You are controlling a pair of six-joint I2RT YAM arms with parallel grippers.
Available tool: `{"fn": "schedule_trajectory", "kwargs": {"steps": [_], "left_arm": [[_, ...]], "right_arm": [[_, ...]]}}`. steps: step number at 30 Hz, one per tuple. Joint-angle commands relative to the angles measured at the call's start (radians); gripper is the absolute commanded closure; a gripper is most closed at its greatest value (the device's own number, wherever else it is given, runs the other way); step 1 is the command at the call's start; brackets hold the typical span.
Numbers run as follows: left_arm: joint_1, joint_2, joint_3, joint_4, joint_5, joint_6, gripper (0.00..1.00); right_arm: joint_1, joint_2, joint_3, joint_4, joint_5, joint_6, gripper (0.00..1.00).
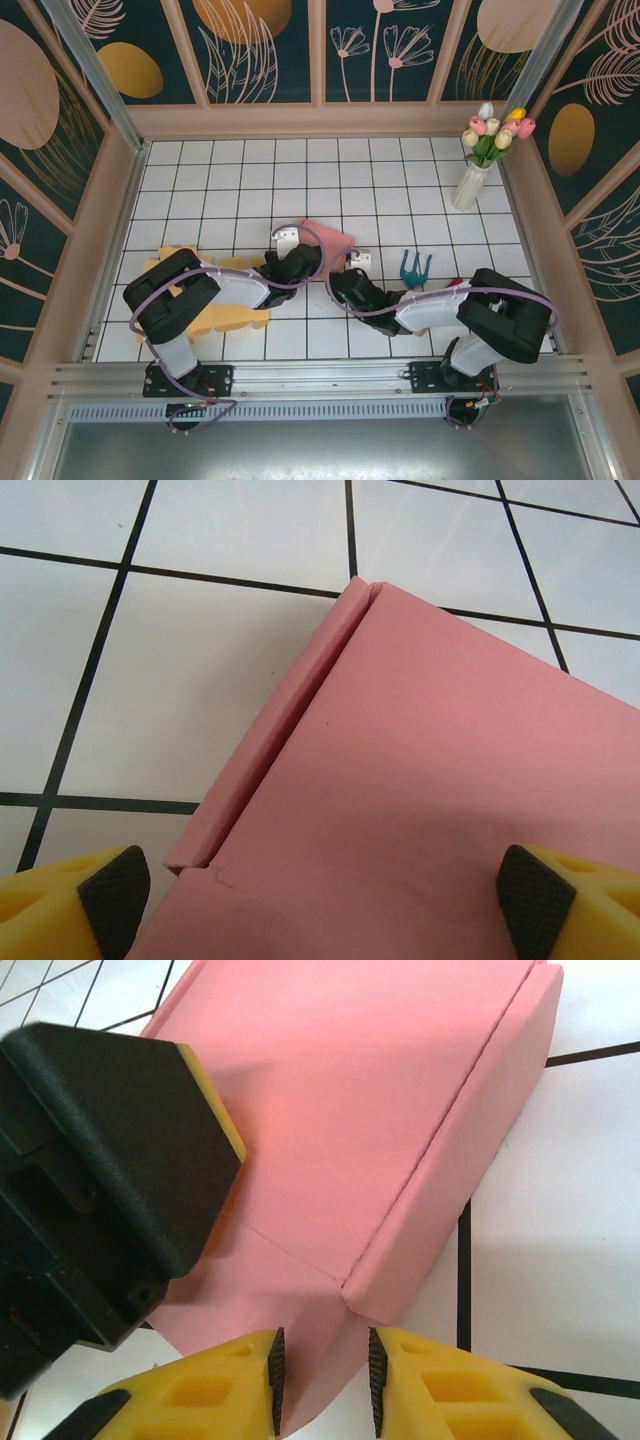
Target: Fold the paper box
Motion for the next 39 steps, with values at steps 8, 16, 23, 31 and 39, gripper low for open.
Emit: {"fn": "schedule_trajectory", "kwargs": {"steps": [8,16,23,31,39], "left_arm": [[0.009,0.117,-0.051,-0.261,0.035,0.081,0.08],[0.014,0.153,-0.051,-0.246,0.03,0.085,0.08],[0.024,0.172,-0.048,-0.232,0.054,0.101,0.1],[0.024,0.151,-0.046,-0.231,0.089,0.121,0.12],[0.025,0.173,-0.042,-0.214,0.116,0.127,0.12]], "right_arm": [[-0.012,0.071,0.004,-0.051,0.111,-0.041,0.69],[-0.043,0.097,-0.021,-0.026,0.145,-0.053,0.69],[-0.089,0.094,-0.024,0.004,0.117,-0.078,0.68],[-0.152,0.147,0.014,0.022,0.077,-0.097,0.68],[-0.178,0.198,0.04,0.05,0.068,-0.103,0.67]]}}
